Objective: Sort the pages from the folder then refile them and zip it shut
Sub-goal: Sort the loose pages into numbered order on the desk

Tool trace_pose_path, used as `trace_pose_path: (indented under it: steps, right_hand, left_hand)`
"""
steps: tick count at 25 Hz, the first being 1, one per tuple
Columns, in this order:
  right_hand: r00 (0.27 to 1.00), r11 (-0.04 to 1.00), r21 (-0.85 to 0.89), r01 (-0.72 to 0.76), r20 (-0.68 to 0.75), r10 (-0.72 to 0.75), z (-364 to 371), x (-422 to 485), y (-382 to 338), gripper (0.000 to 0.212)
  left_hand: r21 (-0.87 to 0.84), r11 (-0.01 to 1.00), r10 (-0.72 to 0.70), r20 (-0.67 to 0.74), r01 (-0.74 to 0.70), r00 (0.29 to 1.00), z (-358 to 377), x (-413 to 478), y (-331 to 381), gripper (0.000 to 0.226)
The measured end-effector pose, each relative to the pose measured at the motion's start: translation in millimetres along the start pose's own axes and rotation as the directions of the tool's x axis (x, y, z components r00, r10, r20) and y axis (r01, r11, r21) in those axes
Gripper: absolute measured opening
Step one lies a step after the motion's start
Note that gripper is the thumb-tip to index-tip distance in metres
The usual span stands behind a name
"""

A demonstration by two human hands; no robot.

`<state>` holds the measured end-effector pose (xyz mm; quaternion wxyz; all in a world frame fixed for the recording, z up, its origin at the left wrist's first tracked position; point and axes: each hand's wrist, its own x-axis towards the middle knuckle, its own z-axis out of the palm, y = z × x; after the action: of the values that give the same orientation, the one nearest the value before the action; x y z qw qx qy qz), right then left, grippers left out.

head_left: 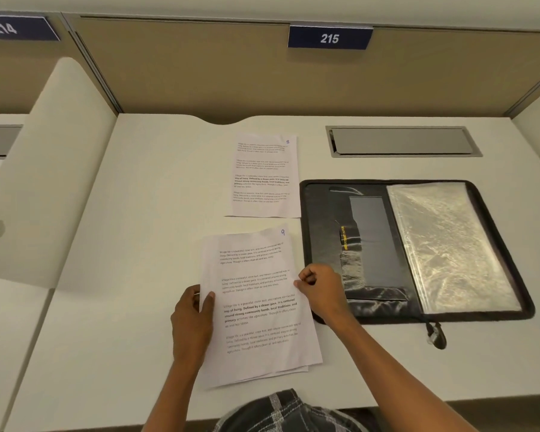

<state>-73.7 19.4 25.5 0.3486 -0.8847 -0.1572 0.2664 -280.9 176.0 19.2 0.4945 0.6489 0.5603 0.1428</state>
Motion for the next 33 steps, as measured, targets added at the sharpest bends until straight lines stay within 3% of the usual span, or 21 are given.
trace_pose_path:
  steps: [3,7,10,14,17,21,23,25,28,31,33]
  right_hand:
    - [1.0,1.0,0.01,0.009,0.022,-0.01,-8,-1,1,0.011]
    - [0.993,0.963,0.251,-0.098,0.084,0.079,-35,3,-2,0.01]
    - [0.965,0.825,0.508,-0.248,0.202,0.166,-62,8,-14,0.013]
    - [0.959,0.745,0.609,-0.27,0.236,0.155,-77,28,-27,0.021]
    - [0.965,0.727,0.641,-0.245,0.237,0.115,-79,49,-36,0.024]
    - [0.96,0.808,0.551,-0.21,0.274,0.063,-80,91,-51,0.028]
    - [0.968,0.844,0.505,-0.181,0.244,0.061,-80,118,-59,0.028]
    - [0.979,0.852,0.499,-0.16,0.191,0.072,-85,144,-68,0.026]
    - [0.989,0.851,0.506,-0.139,0.117,0.092,-106,183,-74,0.022]
    - [0.991,0.843,0.521,-0.13,0.049,0.122,-137,218,-73,0.022]
    - [0.987,0.822,0.551,-0.144,0.017,0.161,-154,237,-75,0.024]
  left_hand:
    - [0.027,0.999,0.017,0.01,-0.017,1.0,-2,-1,2,0.035]
    - [0.307,0.936,0.195,-0.039,-0.174,0.98,-4,-1,6,0.051]
    - [0.087,0.99,0.109,0.044,-0.112,0.993,0,3,32,0.052]
    - [-0.29,0.943,-0.054,0.355,0.165,0.933,11,23,70,0.026]
    - [-0.351,0.916,-0.049,0.381,0.193,0.923,19,43,91,0.019]
    - [-0.396,0.901,-0.025,0.358,0.176,0.933,32,85,121,0.016]
    - [-0.351,0.929,0.009,0.335,0.116,0.942,41,111,133,0.014]
    - [-0.229,0.972,0.11,0.212,-0.06,0.971,54,137,143,0.011]
    - [0.165,0.933,0.322,0.012,-0.32,0.947,79,182,152,0.037]
    - [0.504,0.803,0.349,0.038,-0.319,0.936,110,216,162,0.055]
    - [0.623,0.738,0.304,0.038,-0.261,0.952,126,226,167,0.056]
